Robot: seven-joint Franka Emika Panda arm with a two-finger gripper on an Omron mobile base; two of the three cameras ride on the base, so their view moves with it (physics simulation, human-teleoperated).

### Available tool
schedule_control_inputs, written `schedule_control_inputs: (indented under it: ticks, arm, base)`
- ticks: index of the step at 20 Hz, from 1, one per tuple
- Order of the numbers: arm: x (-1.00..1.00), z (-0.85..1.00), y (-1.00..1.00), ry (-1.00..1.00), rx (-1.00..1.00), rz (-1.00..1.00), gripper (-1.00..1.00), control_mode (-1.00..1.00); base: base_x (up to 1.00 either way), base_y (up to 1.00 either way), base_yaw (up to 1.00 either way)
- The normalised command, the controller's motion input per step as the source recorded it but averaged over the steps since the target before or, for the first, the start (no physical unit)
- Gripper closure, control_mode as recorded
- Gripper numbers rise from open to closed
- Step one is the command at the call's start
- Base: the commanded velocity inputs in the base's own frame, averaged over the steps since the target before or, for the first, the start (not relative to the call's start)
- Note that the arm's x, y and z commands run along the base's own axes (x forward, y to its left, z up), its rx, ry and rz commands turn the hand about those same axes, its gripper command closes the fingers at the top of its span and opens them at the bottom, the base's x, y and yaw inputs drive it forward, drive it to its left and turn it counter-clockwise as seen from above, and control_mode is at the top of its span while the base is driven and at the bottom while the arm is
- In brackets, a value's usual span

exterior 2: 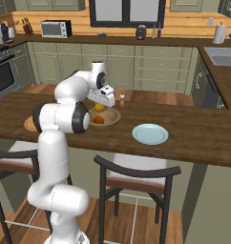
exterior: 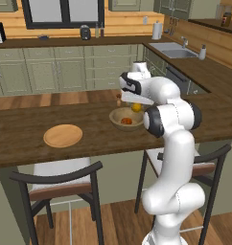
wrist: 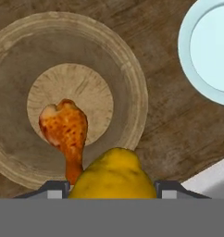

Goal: Pick the chicken drumstick and lemon from their plates and place them in the bowl. Then put the bowl in the fridge.

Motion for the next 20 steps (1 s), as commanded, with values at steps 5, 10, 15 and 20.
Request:
schedule_control_inputs:
  ticks: [5, 10, 15, 20]
  arm:
    - [0.00, -0.02, 0.03, 0.00, 0.00, 0.00, 1.00, -1.00]
    - [0.17, -0.22, 0.00, 0.00, 0.00, 0.00, 1.00, -1.00]
    - [0.08, -0.30, 0.00, 0.00, 0.00, 0.00, 1.00, -1.00]
    - [0.11, -0.20, 0.00, 0.00, 0.00, 0.00, 1.00, -1.00]
  base:
    - [0.00, 0.00, 0.00]
    - [0.00, 0.00, 0.00]
    - [0.00, 0.00, 0.00]
    - [0.00, 0.00, 0.00]
